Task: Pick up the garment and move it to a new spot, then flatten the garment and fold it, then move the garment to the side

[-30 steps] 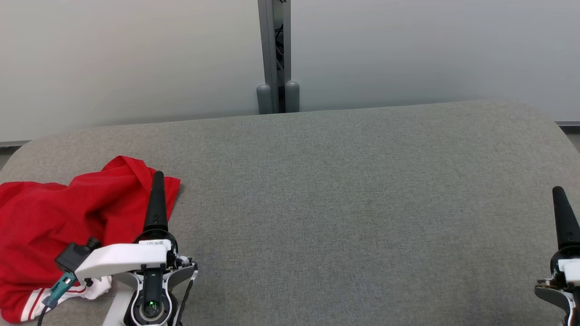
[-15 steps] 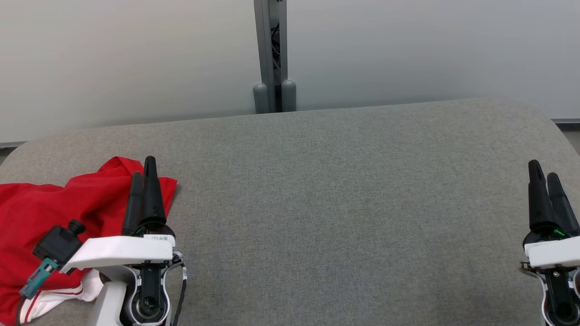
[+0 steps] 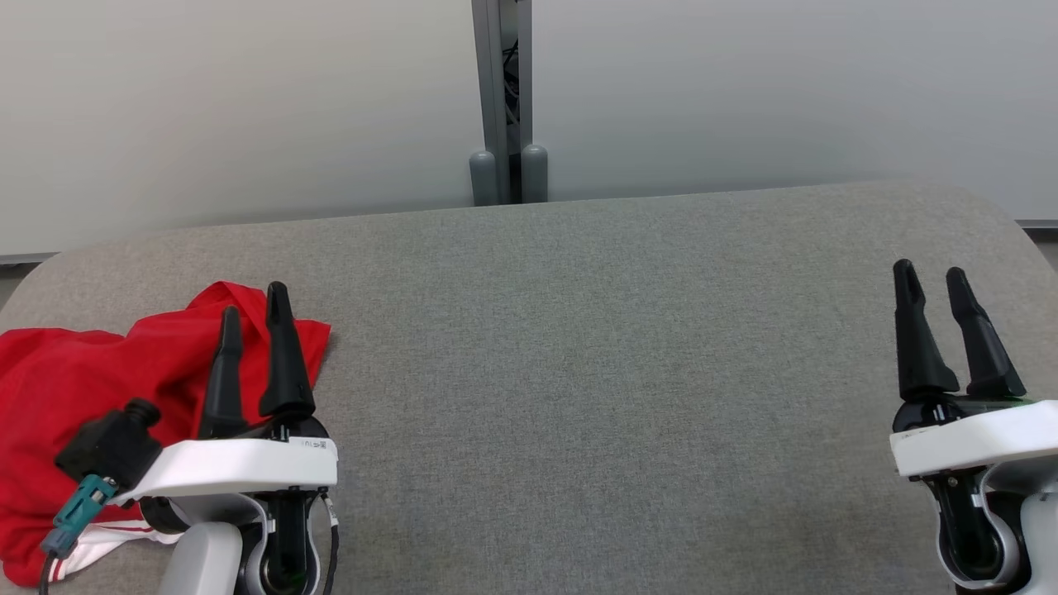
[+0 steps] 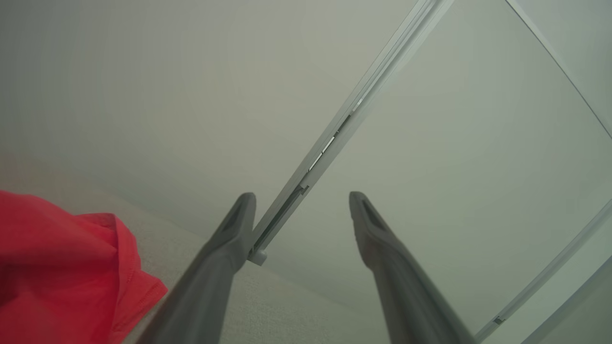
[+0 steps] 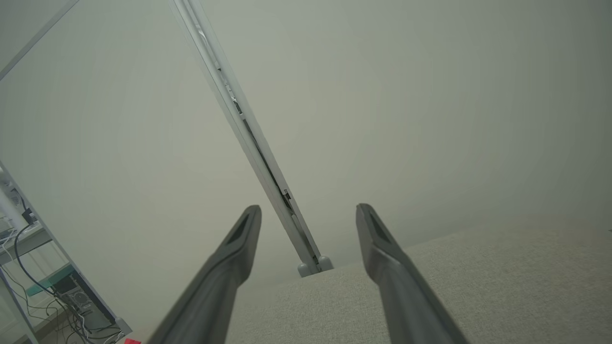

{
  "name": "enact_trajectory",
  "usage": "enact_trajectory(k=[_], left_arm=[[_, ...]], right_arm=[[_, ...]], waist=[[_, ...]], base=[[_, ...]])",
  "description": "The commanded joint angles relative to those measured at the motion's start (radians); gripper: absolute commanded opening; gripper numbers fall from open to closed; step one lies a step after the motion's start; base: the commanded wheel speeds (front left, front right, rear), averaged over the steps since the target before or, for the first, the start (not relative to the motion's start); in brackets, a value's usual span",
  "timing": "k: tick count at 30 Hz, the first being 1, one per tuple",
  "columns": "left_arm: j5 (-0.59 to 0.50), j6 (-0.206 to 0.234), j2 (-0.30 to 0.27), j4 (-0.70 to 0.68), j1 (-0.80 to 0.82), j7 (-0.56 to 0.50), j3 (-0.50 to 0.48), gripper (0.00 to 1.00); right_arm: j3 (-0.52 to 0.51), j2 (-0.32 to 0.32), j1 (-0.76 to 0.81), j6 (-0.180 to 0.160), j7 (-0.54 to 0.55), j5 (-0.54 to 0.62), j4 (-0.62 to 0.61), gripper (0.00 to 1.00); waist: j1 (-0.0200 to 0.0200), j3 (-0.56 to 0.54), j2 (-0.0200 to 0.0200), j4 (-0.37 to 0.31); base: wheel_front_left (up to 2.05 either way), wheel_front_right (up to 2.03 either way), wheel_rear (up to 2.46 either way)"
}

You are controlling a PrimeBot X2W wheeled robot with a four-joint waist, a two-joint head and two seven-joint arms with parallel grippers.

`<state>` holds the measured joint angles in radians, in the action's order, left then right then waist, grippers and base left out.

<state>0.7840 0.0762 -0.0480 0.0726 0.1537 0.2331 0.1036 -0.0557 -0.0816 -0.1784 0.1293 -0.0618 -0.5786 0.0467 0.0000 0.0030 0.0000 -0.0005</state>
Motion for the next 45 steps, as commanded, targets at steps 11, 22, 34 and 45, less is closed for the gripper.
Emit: enact_trajectory(k=[11, 22, 34, 45], left_arm=[[-0.261, 0.047, -0.003, -0.008, -0.042, 0.01, 0.053, 1.0], [-0.425, 0.076, -0.003, 0.094, -0.056, 0.016, 0.085, 1.0], [-0.499, 0.056, -0.003, 0.229, -0.064, 0.023, 0.089, 1.0], [-0.564, 0.051, -0.003, 0.279, -0.067, 0.026, 0.081, 1.0]], right_arm=[[0.099, -0.02, -0.024, 0.002, -0.057, 0.141, 0.026, 1.0], [0.153, -0.018, -0.023, 0.002, -0.096, 0.21, 0.111, 1.0], [0.154, 0.019, -0.007, 0.002, -0.138, 0.221, 0.228, 1.0], [0.171, 0.025, -0.047, 0.002, -0.174, 0.295, 0.333, 1.0]], waist=[[0.0, -0.002, 0.0, 0.015], [0.0, -0.001, 0.0, 0.008], [0.0, -0.002, 0.0, 0.001], [0.0, -0.003, 0.0, -0.001]], base=[[0.0, 0.0, 0.0], [0.0, 0.0, 0.0], [0.0, 0.0, 0.0], [0.0, 0.0, 0.0]])
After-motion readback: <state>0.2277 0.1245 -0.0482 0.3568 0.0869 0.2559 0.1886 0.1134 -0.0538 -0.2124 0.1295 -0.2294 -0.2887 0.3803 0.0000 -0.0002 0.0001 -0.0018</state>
